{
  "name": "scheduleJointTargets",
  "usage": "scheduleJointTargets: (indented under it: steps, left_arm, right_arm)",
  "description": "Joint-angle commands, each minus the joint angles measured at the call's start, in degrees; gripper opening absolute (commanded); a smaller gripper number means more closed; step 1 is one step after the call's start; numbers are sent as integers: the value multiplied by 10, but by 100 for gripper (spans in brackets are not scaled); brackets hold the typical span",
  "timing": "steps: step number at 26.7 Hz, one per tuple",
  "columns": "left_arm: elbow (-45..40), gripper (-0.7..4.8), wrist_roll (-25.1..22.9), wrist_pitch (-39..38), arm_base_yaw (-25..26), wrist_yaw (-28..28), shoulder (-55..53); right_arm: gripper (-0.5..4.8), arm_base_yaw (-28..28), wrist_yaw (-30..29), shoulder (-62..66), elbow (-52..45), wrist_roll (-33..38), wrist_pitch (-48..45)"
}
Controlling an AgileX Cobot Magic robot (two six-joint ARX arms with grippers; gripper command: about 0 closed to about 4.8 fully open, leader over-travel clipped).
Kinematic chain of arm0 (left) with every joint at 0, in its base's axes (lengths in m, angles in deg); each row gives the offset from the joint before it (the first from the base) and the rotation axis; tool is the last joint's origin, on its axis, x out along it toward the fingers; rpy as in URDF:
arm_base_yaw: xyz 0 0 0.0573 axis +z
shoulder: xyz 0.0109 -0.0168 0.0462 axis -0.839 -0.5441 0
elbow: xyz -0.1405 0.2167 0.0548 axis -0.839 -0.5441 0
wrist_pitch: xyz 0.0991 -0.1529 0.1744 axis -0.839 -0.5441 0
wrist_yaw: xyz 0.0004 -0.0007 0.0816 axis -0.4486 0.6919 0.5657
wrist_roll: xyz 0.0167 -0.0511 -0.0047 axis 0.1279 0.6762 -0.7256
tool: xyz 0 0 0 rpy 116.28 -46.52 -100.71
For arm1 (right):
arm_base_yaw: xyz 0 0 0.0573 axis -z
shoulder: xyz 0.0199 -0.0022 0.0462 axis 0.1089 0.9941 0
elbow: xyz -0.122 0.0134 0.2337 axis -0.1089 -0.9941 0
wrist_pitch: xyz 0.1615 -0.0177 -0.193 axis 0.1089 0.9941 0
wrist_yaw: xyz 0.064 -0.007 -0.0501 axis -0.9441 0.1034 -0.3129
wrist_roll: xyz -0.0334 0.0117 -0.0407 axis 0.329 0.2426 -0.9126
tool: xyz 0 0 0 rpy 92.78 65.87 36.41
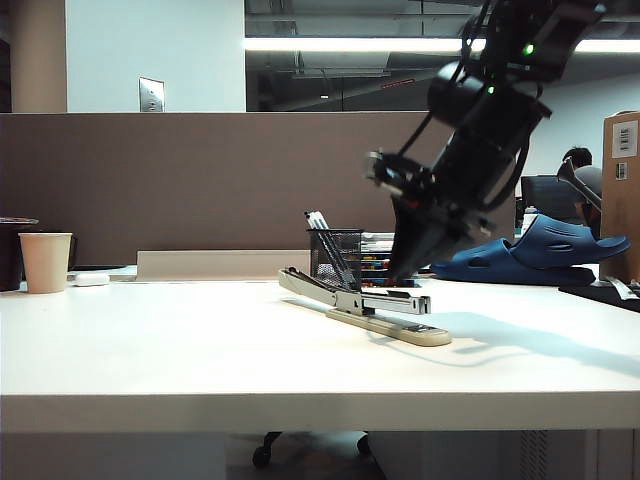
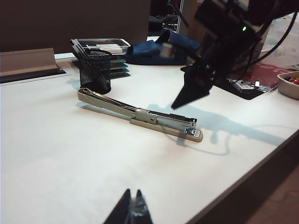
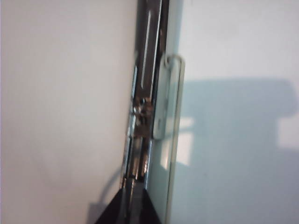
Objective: Pick up a set of staples and put them into the open stapler.
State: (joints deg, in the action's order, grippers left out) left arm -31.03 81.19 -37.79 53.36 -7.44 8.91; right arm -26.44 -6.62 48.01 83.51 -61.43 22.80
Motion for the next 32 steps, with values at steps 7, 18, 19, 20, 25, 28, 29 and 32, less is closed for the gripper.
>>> scheduleJointTargets:
  steps: [7,18,19,20,25,28,29,32]
  left_arm:
    - [3,-6,-3,24,0,109,-1]
    - [3,-6,-14,54,0,260,-1]
    - [3,-6,-19,56,0,260,-1]
    - [3,-6,-22,56,0,260,-1]
    - [3,-6,-22,55,1,300,-1]
    - [3,-6,-22,55,1,327,-1]
    - [3,-6,-22,55,1,331,-1]
    - [2,-6,-22,55,1,333,-1]
  right_arm:
    - [-9,23,26,-54,2,-3,-28]
    - [-9,96,73,-169,1,-5,-35]
    - [-9,101,76,-182,1,-5,-37]
    - [-9,105,78,-199,1,-5,-39]
    - [-9,132,94,-287,-15,0,-43]
    - [-9,149,100,-340,-57,6,-55]
    - [-9,159,101,-381,-99,12,-66]
    - [-9,174,104,-437,-162,16,-89]
